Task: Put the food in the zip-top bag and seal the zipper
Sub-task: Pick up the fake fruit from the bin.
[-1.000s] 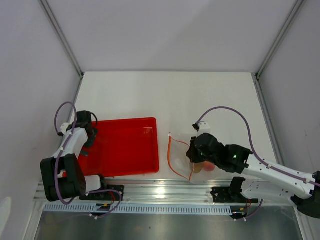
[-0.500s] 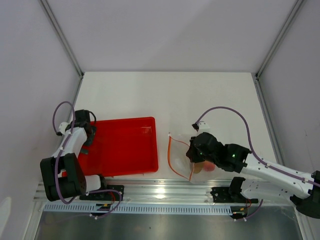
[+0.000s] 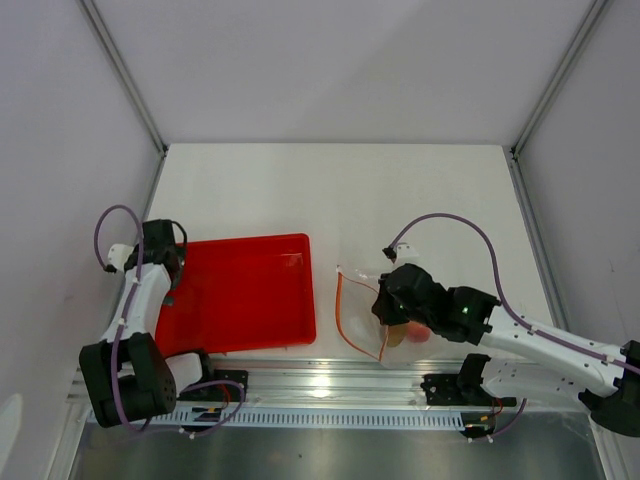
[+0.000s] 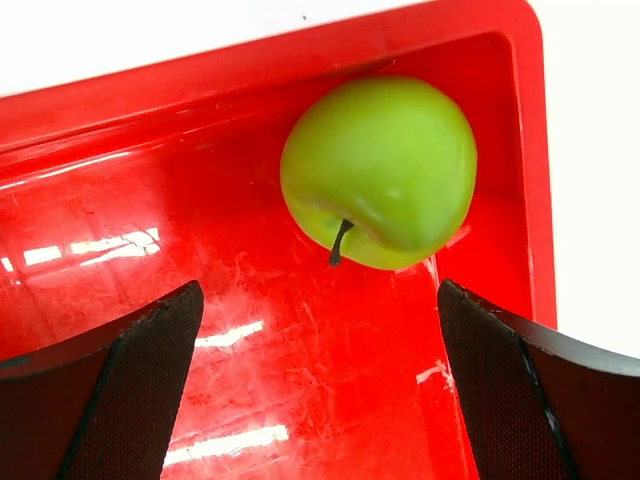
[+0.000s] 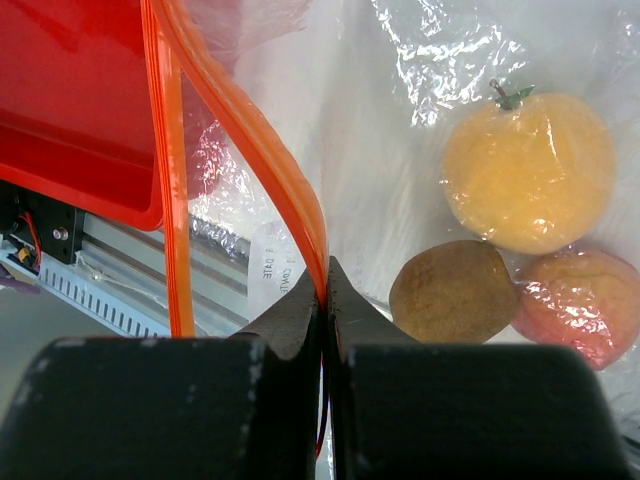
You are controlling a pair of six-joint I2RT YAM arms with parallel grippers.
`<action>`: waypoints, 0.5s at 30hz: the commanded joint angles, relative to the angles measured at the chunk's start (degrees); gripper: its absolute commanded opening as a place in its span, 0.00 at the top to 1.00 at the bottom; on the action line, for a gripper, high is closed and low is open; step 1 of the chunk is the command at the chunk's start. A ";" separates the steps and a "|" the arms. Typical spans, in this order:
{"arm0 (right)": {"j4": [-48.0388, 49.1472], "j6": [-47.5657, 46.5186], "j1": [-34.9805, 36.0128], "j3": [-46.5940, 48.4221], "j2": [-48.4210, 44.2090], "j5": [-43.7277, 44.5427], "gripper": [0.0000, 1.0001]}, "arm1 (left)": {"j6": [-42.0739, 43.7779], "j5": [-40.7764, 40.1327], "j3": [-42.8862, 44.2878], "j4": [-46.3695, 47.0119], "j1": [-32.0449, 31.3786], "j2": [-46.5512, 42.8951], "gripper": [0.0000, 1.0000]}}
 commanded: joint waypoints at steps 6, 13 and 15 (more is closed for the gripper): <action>0.78 -0.89 -0.13 1.99 -0.17 -0.24 1.00 | -4.30 -1.76 -0.75 -1.58 2.01 0.01 0.01; 0.78 -2.21 -0.83 2.52 1.15 -1.65 1.00 | -6.05 -1.93 -3.22 0.01 5.09 -2.54 0.00; 0.60 -2.82 -1.09 3.22 2.20 -2.09 1.00 | -6.32 -1.85 -3.13 0.36 5.35 -2.54 0.01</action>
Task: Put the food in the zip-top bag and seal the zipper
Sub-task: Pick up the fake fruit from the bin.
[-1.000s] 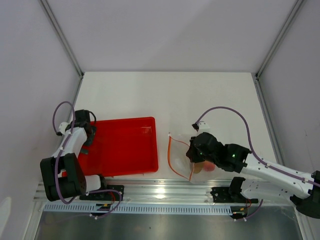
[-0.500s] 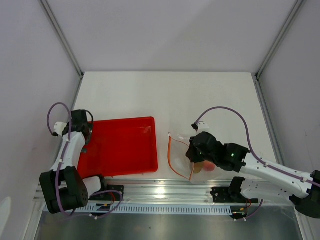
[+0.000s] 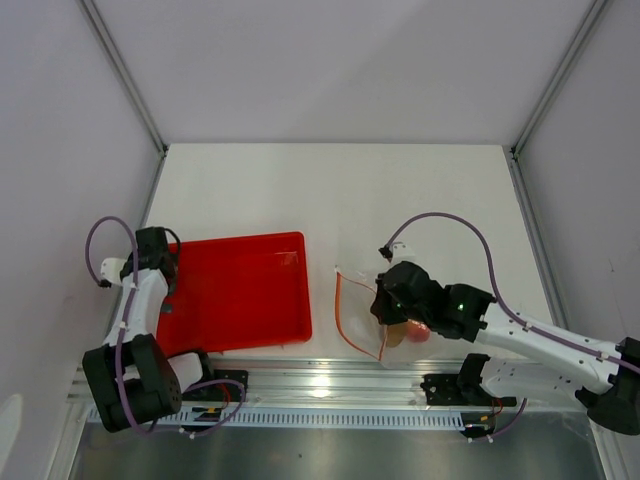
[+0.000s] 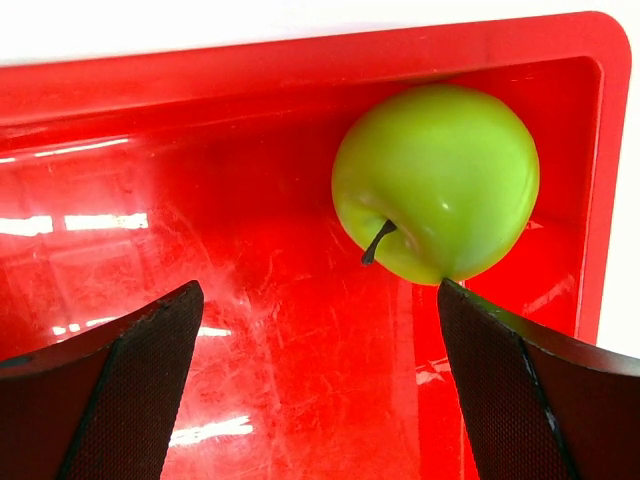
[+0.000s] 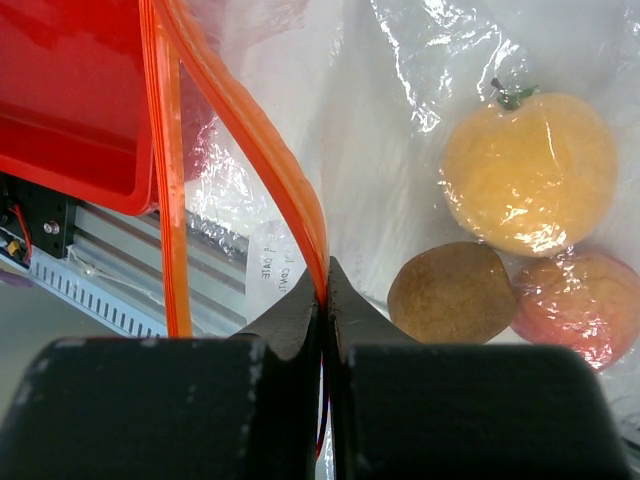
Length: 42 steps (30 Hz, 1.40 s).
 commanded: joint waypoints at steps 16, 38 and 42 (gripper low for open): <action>3.37 -2.17 -1.69 1.93 4.10 -3.61 1.00 | 2.45 1.30 -1.10 3.15 2.01 -3.68 0.01; 5.48 -6.21 -5.55 2.28 7.00 -8.53 1.00 | 0.69 -1.34 6.62 0.60 2.63 3.43 0.01; 6.27 -7.36 -7.40 2.37 8.40 -10.46 1.00 | 0.25 -2.74 7.43 -0.37 2.80 4.04 0.00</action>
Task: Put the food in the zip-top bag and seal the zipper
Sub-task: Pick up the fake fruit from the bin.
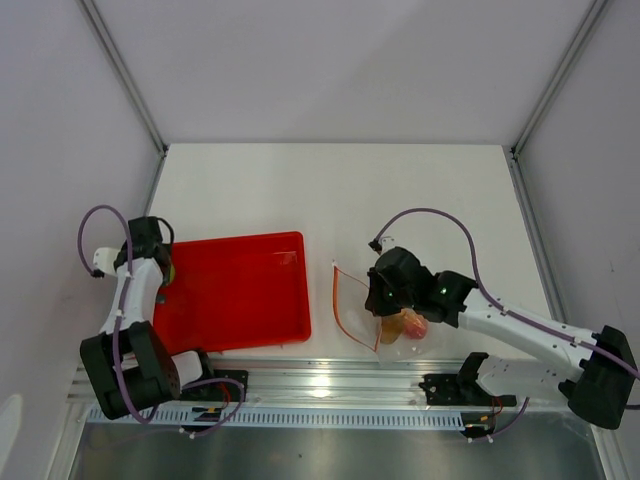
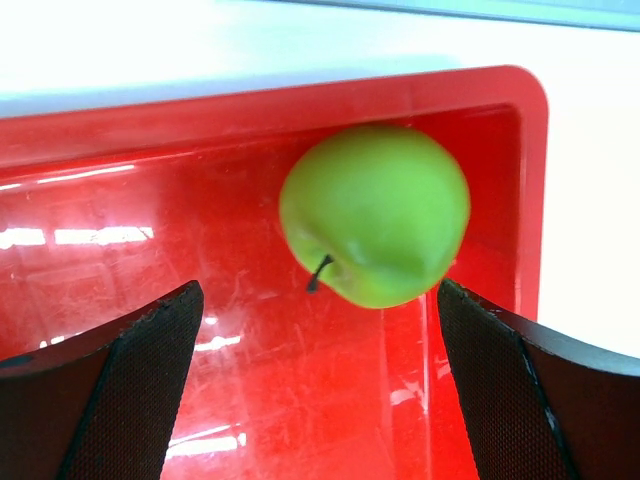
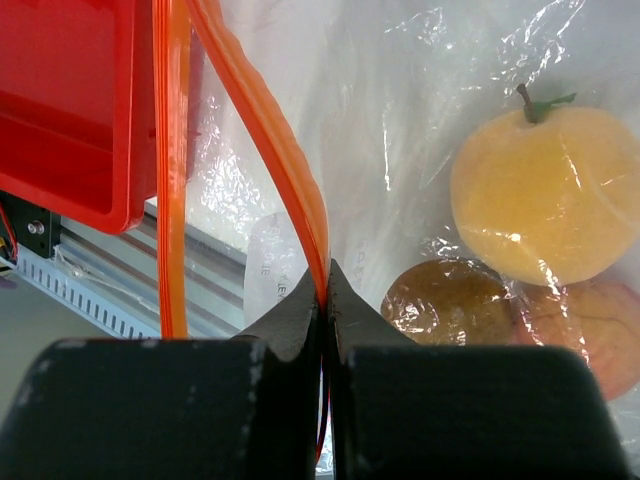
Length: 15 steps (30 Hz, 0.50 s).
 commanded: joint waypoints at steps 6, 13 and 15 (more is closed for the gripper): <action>3.72 -3.43 -3.41 0.88 1.75 -3.81 1.00 | -1.21 -1.76 3.03 0.14 1.17 3.00 0.00; 4.60 -4.22 -5.34 0.44 2.54 -6.71 1.00 | -2.97 -2.20 2.33 0.83 1.26 6.52 0.00; 4.86 -4.40 -5.87 0.44 3.24 -7.06 1.00 | -2.62 -2.12 1.37 2.76 1.34 6.70 0.00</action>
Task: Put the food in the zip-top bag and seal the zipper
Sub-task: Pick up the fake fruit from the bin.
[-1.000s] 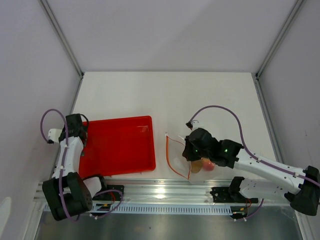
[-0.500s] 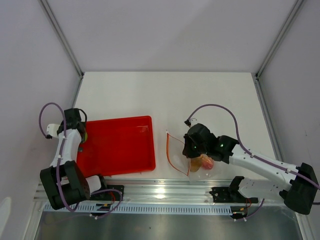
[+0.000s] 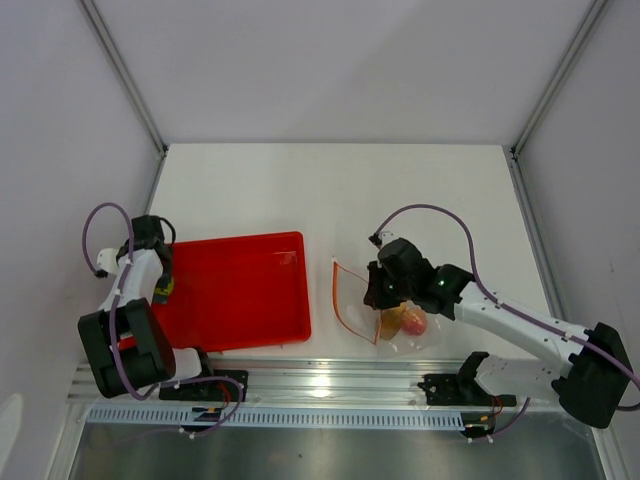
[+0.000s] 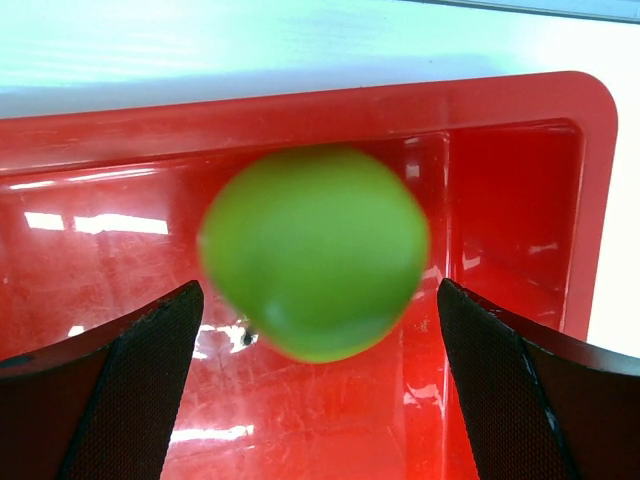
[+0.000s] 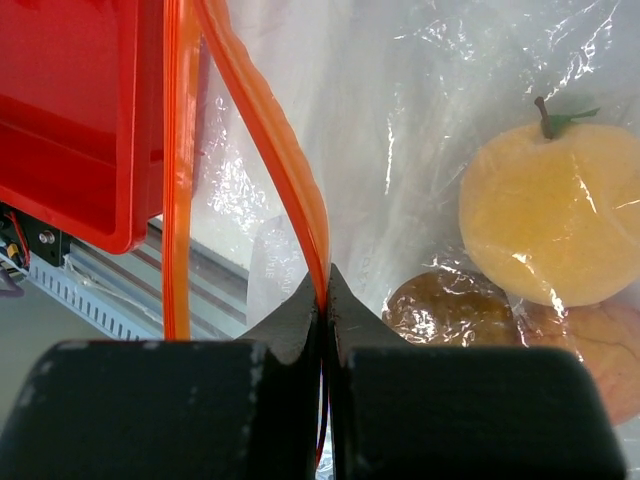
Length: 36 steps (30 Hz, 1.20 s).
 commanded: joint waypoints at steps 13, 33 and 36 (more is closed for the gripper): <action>4.35 -1.62 -1.86 0.15 2.57 -3.00 1.00 | 0.03 -3.28 0.69 2.62 0.95 2.58 0.17; 2.68 0.31 -1.68 0.77 -0.32 -0.81 1.00 | -0.66 0.85 -6.51 2.80 -2.82 -8.83 0.92; 2.77 0.84 -1.42 0.42 -1.03 -0.19 1.00 | -2.60 1.72 -9.93 3.49 -4.58 -14.71 0.97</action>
